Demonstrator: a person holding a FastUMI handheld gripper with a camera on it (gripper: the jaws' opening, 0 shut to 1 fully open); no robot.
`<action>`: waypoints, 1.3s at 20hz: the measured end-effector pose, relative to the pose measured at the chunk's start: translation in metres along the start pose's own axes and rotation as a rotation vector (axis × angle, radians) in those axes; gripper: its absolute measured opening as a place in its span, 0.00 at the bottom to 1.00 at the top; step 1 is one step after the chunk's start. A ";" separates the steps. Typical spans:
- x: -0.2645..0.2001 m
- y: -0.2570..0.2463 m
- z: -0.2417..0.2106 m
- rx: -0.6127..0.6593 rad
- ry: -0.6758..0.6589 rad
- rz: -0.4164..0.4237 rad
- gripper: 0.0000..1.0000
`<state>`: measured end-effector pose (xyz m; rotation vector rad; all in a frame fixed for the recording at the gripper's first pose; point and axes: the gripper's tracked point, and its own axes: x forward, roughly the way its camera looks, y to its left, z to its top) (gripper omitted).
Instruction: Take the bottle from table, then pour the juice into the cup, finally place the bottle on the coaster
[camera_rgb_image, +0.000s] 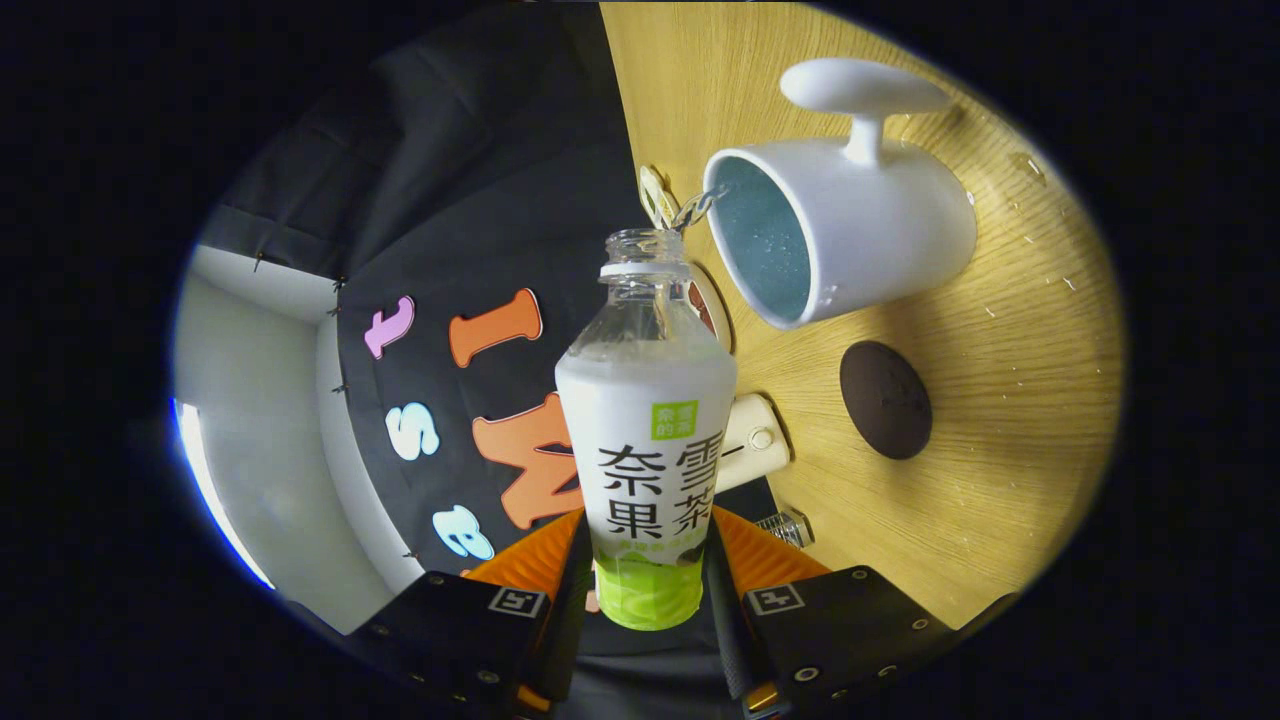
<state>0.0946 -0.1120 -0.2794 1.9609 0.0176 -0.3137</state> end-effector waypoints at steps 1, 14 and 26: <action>0.001 0.000 -0.001 0.002 0.001 -0.001 0.58; -0.003 0.006 0.000 0.091 -0.008 0.015 0.58; -0.005 0.011 0.004 0.181 -0.040 0.036 0.59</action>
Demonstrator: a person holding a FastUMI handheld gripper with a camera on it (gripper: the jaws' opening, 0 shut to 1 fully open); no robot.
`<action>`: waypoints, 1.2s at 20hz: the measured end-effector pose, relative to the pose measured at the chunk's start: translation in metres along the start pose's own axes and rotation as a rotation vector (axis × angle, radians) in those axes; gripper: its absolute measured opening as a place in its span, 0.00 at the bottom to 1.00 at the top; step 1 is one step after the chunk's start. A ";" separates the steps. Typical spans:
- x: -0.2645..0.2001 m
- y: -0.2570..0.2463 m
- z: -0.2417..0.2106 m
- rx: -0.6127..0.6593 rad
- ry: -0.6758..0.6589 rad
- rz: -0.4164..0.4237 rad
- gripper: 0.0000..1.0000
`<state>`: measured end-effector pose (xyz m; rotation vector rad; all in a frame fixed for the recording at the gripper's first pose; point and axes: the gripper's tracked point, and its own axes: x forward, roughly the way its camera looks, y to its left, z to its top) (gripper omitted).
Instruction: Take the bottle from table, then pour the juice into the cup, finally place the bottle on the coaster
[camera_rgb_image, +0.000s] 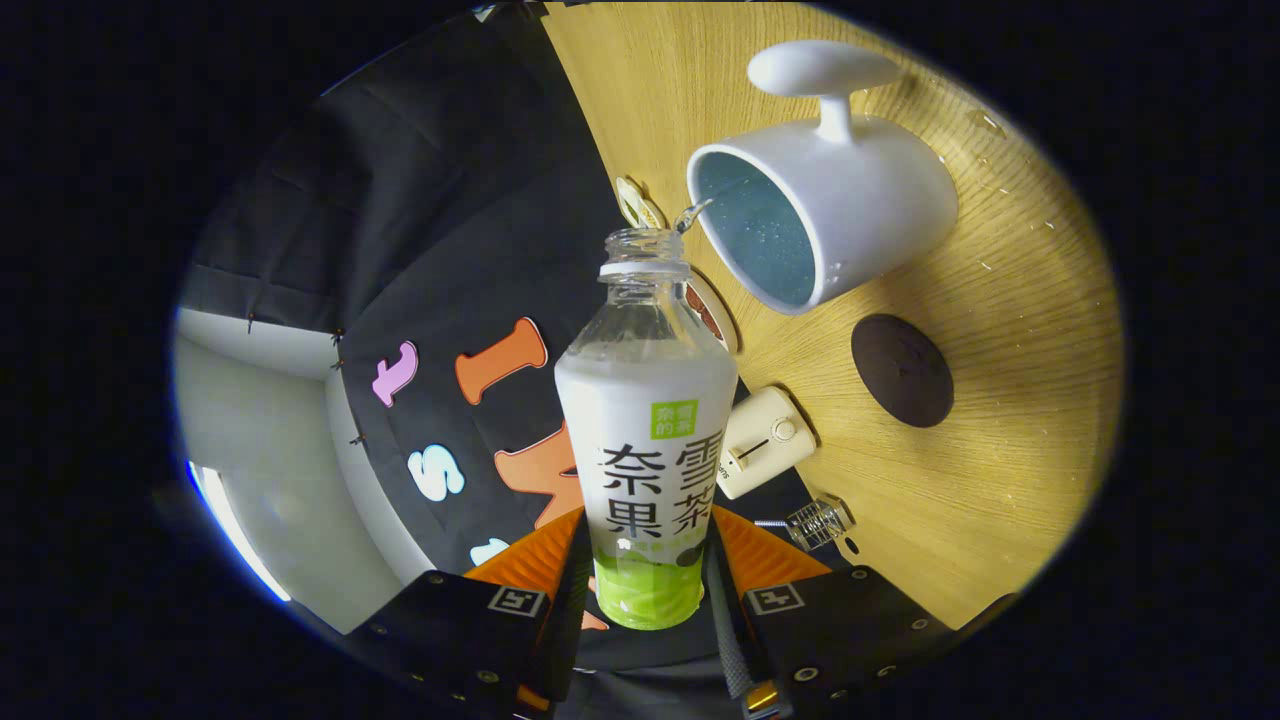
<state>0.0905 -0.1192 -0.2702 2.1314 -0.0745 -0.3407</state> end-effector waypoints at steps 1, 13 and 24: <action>0.000 0.000 0.000 0.013 -0.001 0.004 0.58; 0.006 0.005 -0.007 0.101 -0.016 0.030 0.59; 0.006 0.008 -0.007 0.172 -0.024 0.064 0.58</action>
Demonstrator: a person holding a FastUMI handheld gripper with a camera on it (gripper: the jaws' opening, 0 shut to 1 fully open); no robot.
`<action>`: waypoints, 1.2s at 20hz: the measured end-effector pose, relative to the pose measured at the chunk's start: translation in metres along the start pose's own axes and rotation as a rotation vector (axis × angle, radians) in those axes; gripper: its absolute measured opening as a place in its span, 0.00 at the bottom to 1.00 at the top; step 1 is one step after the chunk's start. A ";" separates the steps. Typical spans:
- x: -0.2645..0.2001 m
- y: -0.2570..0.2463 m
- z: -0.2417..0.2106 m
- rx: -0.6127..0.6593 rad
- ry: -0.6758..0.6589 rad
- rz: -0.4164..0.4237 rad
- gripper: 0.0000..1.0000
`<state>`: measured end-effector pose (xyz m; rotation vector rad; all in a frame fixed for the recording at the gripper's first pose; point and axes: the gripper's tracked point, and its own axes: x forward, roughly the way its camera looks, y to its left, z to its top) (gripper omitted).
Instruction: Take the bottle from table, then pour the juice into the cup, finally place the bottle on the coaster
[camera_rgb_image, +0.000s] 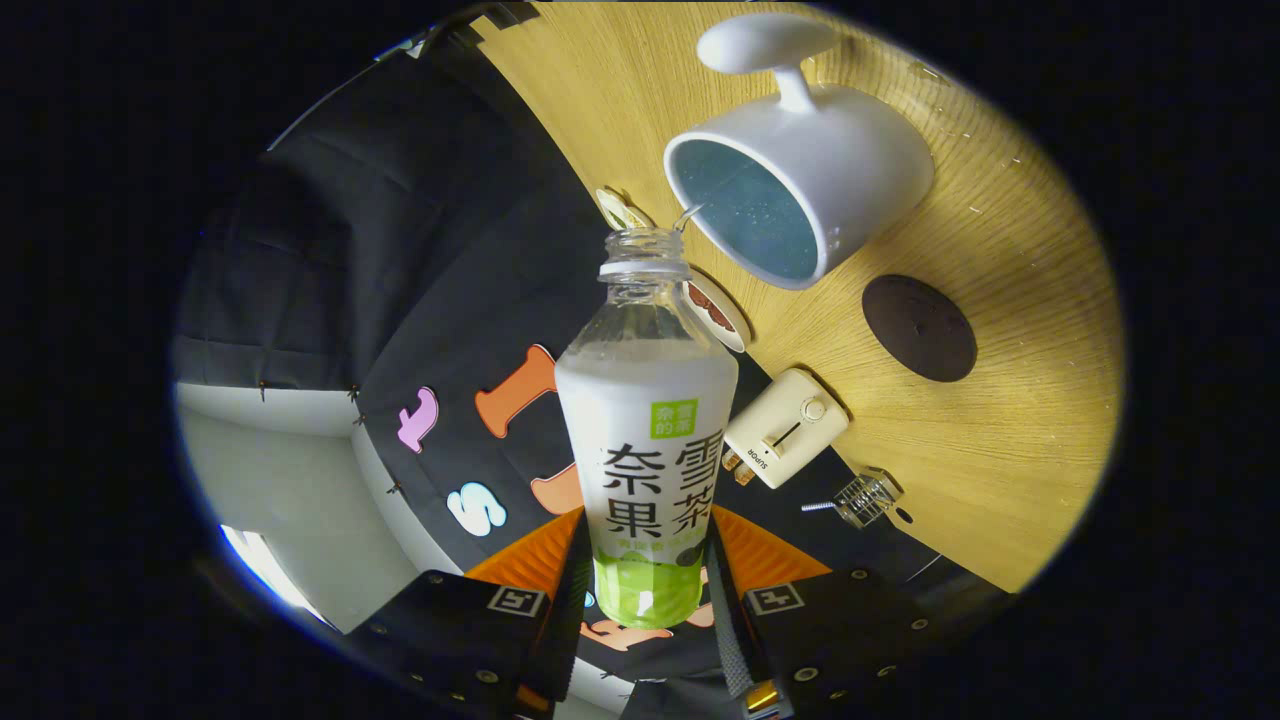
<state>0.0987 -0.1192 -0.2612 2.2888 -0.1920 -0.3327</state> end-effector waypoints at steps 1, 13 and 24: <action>0.000 -0.002 0.001 -0.014 -0.002 -0.009 0.58; -0.006 -0.034 0.013 -0.596 0.054 -0.304 0.58; -0.009 -0.030 0.047 -1.492 0.038 -0.213 0.58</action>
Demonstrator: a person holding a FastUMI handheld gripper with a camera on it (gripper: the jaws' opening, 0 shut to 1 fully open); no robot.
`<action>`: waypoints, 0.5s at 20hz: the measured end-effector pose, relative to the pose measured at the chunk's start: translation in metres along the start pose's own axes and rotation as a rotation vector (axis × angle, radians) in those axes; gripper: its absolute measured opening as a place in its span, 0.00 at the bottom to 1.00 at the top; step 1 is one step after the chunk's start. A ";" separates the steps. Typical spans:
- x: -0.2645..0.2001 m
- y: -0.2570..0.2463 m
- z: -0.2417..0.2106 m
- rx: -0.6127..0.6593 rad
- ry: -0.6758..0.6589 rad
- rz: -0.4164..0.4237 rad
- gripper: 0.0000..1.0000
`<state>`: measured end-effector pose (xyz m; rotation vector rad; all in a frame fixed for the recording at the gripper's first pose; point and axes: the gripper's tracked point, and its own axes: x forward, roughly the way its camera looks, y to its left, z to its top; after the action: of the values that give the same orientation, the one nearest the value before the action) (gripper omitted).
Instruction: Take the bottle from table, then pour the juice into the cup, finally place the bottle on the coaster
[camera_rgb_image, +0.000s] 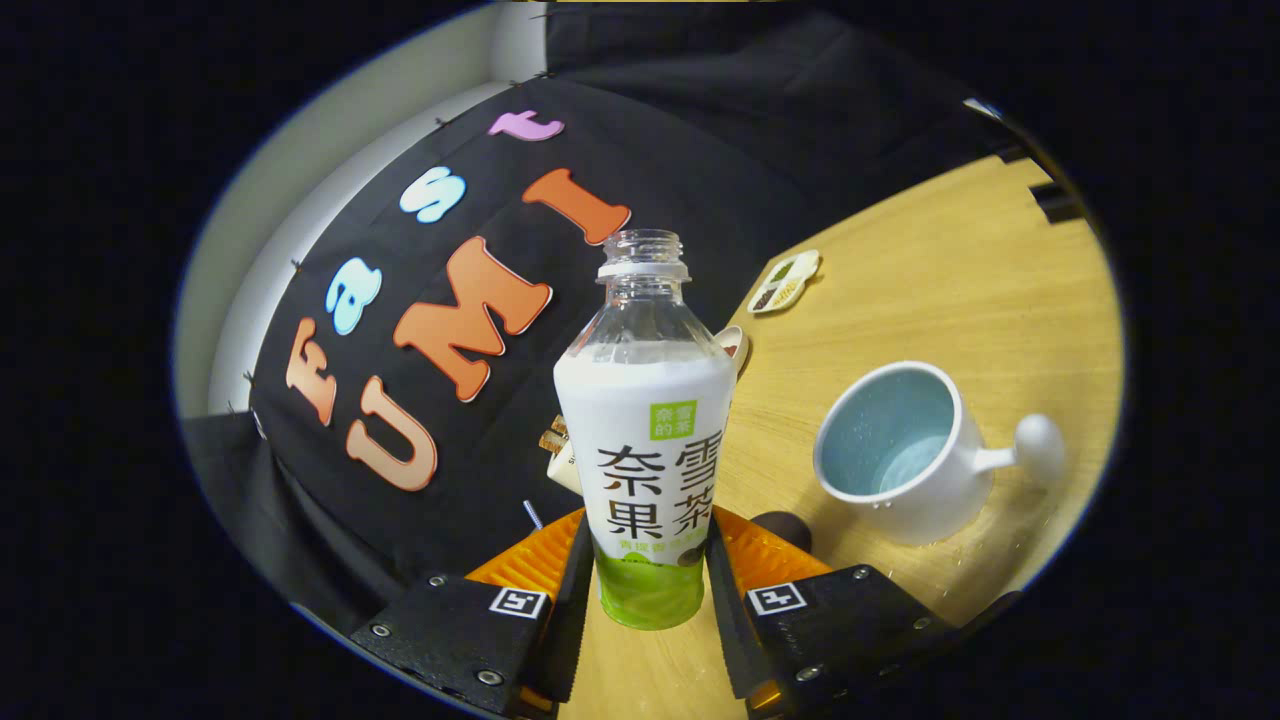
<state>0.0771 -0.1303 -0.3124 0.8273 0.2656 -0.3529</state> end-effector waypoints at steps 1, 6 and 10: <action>0.002 -0.002 0.003 -0.072 -0.014 -0.002 0.58; 0.018 -0.008 -0.003 -0.392 -0.009 -0.030 0.58; 0.029 -0.012 -0.009 -0.566 -0.043 -0.031 0.58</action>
<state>0.0982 -0.1369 -0.3365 0.2591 0.3182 -0.3027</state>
